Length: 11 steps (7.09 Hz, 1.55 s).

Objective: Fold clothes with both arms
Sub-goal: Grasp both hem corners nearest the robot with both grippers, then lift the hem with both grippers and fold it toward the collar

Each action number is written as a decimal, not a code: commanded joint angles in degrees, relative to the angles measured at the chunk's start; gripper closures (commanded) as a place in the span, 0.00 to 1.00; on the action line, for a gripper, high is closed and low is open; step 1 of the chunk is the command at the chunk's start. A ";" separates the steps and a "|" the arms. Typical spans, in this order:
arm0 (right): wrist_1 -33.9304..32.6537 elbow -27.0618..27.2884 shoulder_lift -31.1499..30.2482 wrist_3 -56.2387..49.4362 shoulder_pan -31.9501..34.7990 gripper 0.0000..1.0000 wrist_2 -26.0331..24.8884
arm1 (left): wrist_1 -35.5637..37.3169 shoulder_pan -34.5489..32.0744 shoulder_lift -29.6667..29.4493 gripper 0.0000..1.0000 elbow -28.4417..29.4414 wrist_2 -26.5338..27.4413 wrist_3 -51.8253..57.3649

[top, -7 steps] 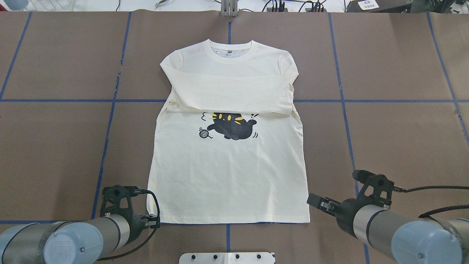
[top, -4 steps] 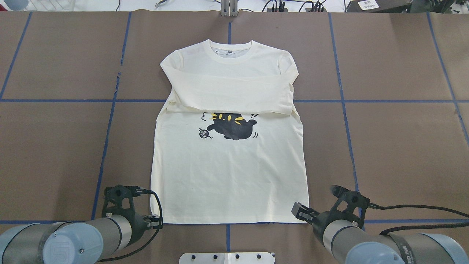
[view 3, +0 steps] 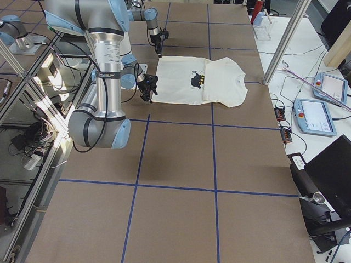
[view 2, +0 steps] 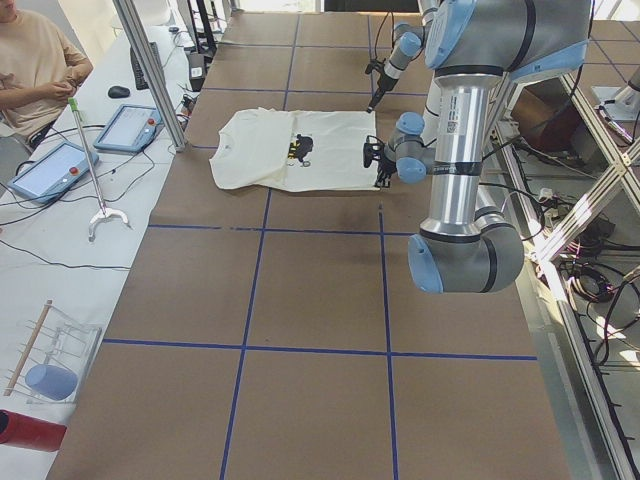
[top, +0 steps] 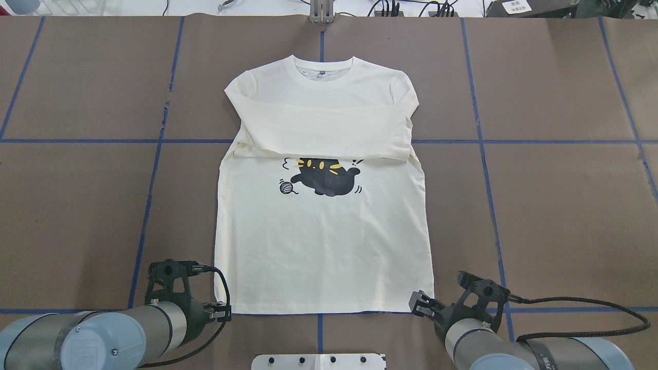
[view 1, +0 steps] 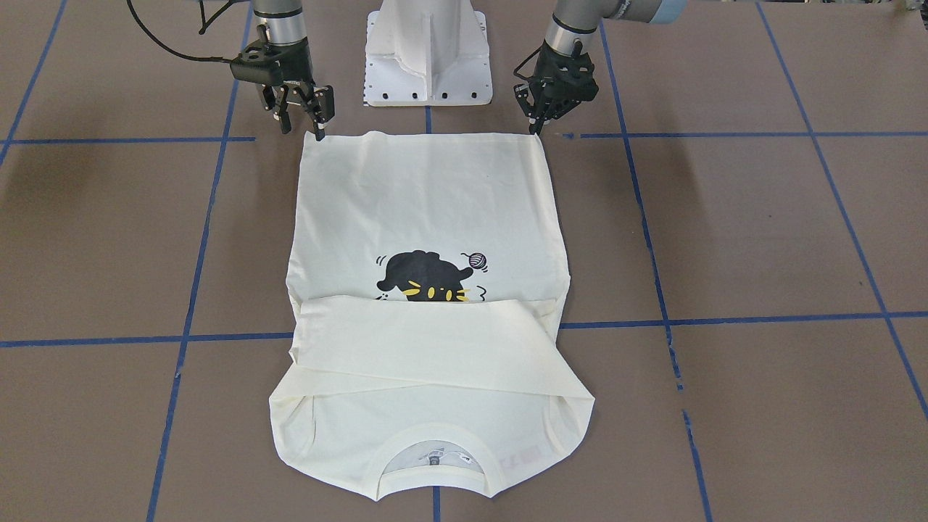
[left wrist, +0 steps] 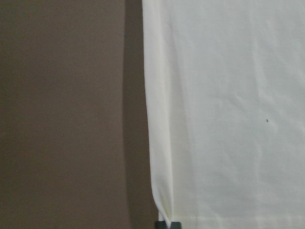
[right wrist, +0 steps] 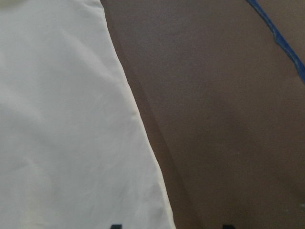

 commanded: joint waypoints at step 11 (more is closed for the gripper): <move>-4.29 9.49 -1.83 1.02 -1.09 1.00 -1.09 | 3.07 -0.70 0.89 1.00 -8.77 -2.73 0.53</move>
